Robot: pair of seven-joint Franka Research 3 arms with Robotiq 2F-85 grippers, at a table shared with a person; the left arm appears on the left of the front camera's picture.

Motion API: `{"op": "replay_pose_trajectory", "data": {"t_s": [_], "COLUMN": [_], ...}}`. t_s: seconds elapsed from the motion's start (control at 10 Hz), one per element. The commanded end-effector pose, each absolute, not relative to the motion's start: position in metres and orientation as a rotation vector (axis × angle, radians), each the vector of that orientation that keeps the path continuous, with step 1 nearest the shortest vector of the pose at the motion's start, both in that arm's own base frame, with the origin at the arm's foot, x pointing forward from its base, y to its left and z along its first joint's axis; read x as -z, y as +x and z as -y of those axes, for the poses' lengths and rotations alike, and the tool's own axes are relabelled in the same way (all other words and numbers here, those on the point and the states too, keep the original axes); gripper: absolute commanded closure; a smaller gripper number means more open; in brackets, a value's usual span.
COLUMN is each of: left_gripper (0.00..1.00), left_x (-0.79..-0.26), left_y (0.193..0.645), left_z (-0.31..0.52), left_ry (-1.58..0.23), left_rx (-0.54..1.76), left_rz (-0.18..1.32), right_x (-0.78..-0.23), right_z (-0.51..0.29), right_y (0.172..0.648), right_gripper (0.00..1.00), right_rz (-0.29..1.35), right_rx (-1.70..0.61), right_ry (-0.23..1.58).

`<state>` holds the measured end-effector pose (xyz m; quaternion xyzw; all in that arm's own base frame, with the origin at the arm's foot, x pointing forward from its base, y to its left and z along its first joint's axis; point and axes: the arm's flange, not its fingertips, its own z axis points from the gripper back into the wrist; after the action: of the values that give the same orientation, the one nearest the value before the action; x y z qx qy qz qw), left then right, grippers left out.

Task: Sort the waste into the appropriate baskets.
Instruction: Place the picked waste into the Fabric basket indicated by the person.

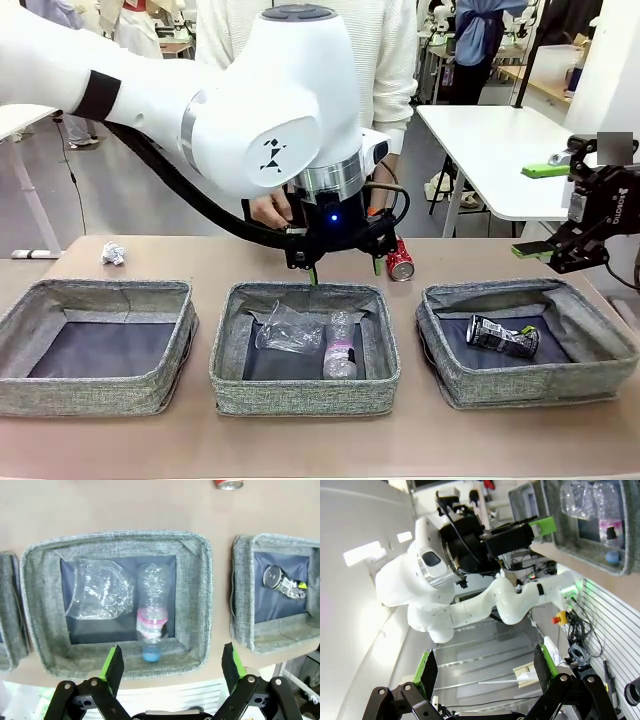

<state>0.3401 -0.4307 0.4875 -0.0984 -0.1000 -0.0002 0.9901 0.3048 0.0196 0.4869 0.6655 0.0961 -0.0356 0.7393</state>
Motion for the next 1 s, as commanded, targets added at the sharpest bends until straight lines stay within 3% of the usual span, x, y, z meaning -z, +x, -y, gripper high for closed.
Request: {"op": "replay_pose_trajectory", "data": {"t_s": [0.0, 0.2, 0.5, 0.9], "left_gripper": [0.00, 0.00, 0.00, 0.00], "left_x": [-0.493, -0.507, -0.559, -0.562], "left_y": [0.342, 0.343, 0.343, 0.332], "left_z": [0.420, 0.402, 0.290, 0.116], "left_ry": [-0.246, -0.336, -0.716, -1.024], "left_rx": [0.018, 0.076, 0.287, 0.268], "left_rz": [0.177, 0.113, -0.037, -0.020], "right_x": [-0.490, -0.490, -0.490, -0.490], "right_z": [-0.021, -0.021, -0.021, -0.021], "right_y": [0.306, 0.306, 0.306, 0.306], "right_gripper": [0.00, 0.00, 0.00, 0.00], "right_rz": [-0.201, -0.201, -0.201, -0.201], "right_rx": [0.066, 0.066, 0.066, 0.066], "right_ry": [1.478, 1.478, 1.478, 1.478]}}
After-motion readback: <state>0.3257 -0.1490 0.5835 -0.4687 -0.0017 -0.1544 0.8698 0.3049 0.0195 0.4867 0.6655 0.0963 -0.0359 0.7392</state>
